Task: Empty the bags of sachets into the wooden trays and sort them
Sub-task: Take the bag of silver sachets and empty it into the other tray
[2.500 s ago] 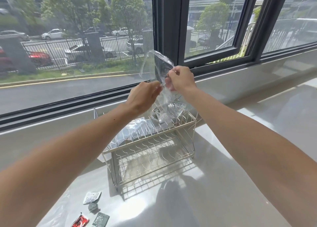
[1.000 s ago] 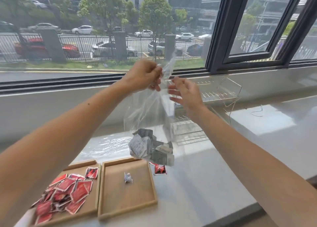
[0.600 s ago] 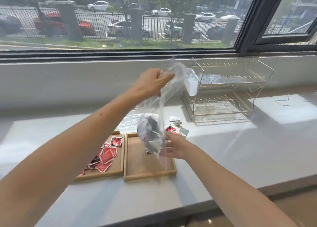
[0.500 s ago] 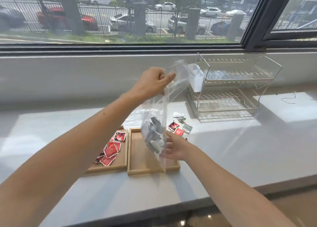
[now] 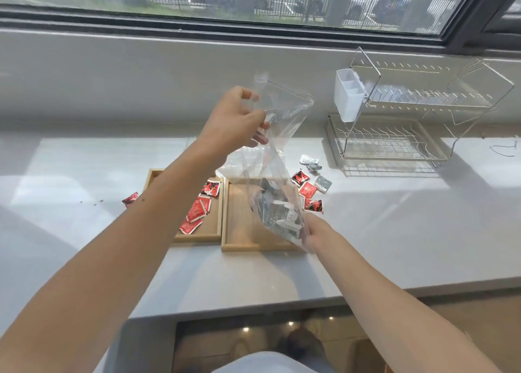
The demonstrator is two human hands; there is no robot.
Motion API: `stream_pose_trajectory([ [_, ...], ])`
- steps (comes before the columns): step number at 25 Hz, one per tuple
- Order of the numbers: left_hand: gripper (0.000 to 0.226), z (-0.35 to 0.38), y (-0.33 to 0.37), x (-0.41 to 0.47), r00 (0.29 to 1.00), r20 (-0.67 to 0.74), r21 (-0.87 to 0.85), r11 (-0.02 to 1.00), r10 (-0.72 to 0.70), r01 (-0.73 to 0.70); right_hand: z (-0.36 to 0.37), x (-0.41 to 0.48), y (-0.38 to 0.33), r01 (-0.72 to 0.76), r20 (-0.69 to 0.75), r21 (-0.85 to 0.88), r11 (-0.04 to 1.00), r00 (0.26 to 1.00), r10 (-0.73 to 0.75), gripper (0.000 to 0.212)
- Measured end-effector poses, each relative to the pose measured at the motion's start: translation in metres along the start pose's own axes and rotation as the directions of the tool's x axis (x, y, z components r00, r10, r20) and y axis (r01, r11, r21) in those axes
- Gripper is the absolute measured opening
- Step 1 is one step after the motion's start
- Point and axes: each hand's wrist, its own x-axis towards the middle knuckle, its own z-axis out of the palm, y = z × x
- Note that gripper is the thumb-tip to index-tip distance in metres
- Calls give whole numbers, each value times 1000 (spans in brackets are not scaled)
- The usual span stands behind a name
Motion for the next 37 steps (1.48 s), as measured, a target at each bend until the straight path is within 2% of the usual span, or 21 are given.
stream_pose_trajectory([
  [2, 29, -6, -10, -4, 999, -41, -12, 1000, -27, 27, -10, 1, -7, 20, -49, 19, 1000, 999, -19, 33],
  [5, 23, -17, -35, -10, 997, -76, 6, 1000, -12, 13, -23, -11, -20, 155, -105, 66, 986, 983, -148, 13],
  [8, 20, -20, -68, -16, 992, -112, -97, 994, -54, 44, -44, -19, -36, 339, -175, -22, 941, 925, -337, 23],
  [12, 16, -10, -97, -13, 971, -182, -332, 939, -154, 86, -63, -31, -54, 476, -217, -105, 873, 846, -487, 25],
  [14, 12, -4, -103, -9, 962, -152, -401, 903, -228, 150, -70, -31, -58, 501, -243, -140, 854, 819, -520, 23],
  [19, 15, 5, -113, -2, 910, -85, -451, 830, -405, 327, -75, -35, -64, 573, -215, -226, 788, 759, -614, 24],
  [24, 26, 11, -122, 7, 905, -168, -478, 835, -390, 271, -75, -39, -72, 632, -207, -274, 725, 698, -686, 23],
  [27, 24, 11, -122, 10, 911, -182, -423, 866, -371, 268, -78, -42, -75, 635, -102, -335, 696, 710, -697, 21],
  [32, 35, 23, -129, 12, 902, -168, -420, 856, -398, 300, -85, -50, -91, 648, -93, -391, 653, 678, -729, 20],
  [37, 37, 28, -133, 7, 909, -253, -416, 886, -332, 208, -86, -50, -95, 659, -99, -421, 623, 649, -754, 20],
])
